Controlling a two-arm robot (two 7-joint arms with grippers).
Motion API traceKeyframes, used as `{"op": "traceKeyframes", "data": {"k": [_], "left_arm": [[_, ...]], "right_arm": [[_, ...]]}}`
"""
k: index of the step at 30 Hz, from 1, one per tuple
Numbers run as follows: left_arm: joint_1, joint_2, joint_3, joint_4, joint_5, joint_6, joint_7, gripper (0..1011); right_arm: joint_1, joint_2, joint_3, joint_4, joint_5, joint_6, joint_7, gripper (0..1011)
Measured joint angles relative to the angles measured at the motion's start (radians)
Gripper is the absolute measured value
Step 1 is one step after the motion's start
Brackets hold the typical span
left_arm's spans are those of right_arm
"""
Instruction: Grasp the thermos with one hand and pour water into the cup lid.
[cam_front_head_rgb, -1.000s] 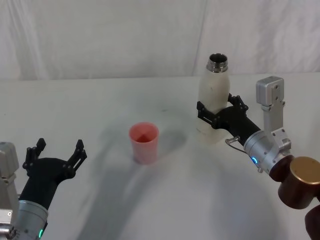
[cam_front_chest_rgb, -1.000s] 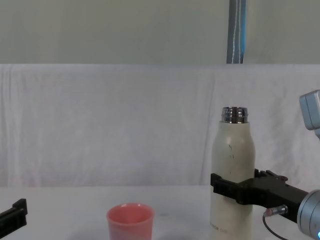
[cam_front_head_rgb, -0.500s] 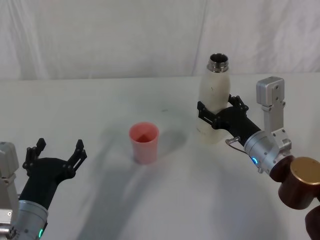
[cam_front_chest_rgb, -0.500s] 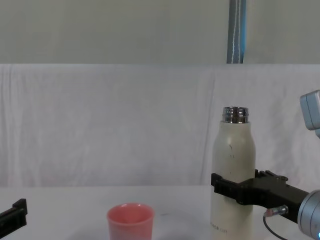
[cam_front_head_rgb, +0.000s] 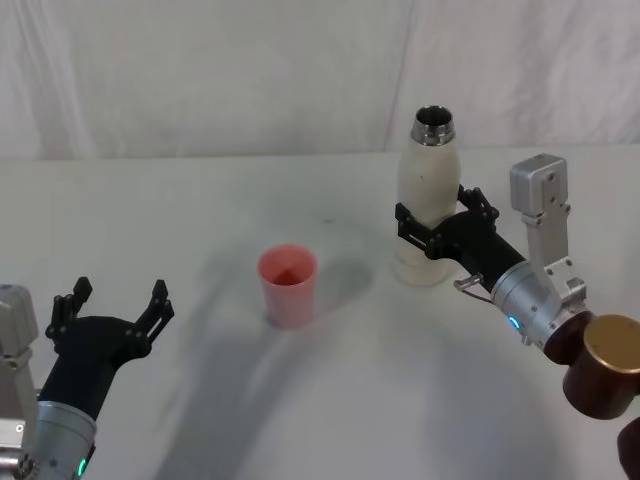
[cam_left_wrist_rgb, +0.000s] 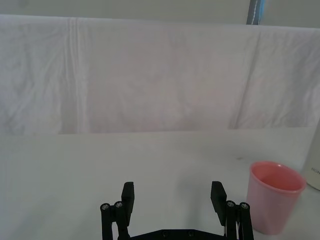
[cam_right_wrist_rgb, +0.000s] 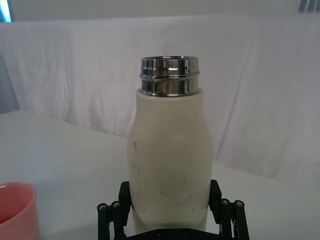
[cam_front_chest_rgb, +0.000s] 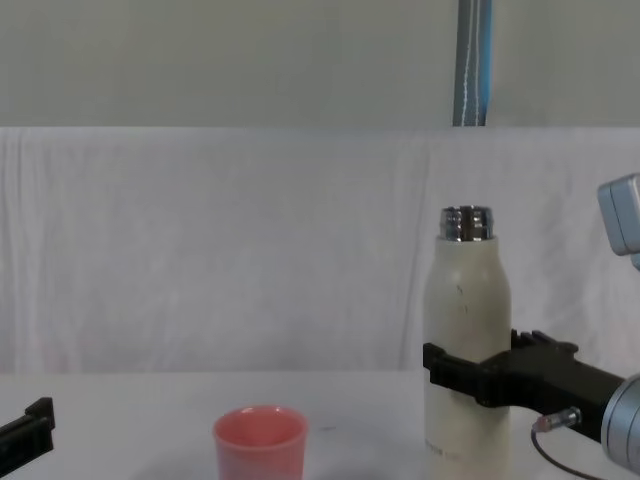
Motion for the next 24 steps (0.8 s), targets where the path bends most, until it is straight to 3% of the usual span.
{"op": "traceKeyframes", "data": {"k": [8,15,24], "left_arm": [[0.000,0.000,0.000,0.000,0.000,0.000,0.000,1001],[0.000,0.000,0.000,0.000,0.000,0.000,0.000,1001],[0.000,0.000,0.000,0.000,0.000,0.000,0.000,1001]], "right_arm": [[-0.004,0.030,-0.021,-0.054,-0.070,-0.022,-0.007,950],[-0.002,0.072,-0.060,-0.095,-0.181,-0.068,-0.010,950],[0.024,0.105,-0.127,-0.092,-0.395,-0.172,-0.061,950]]}}
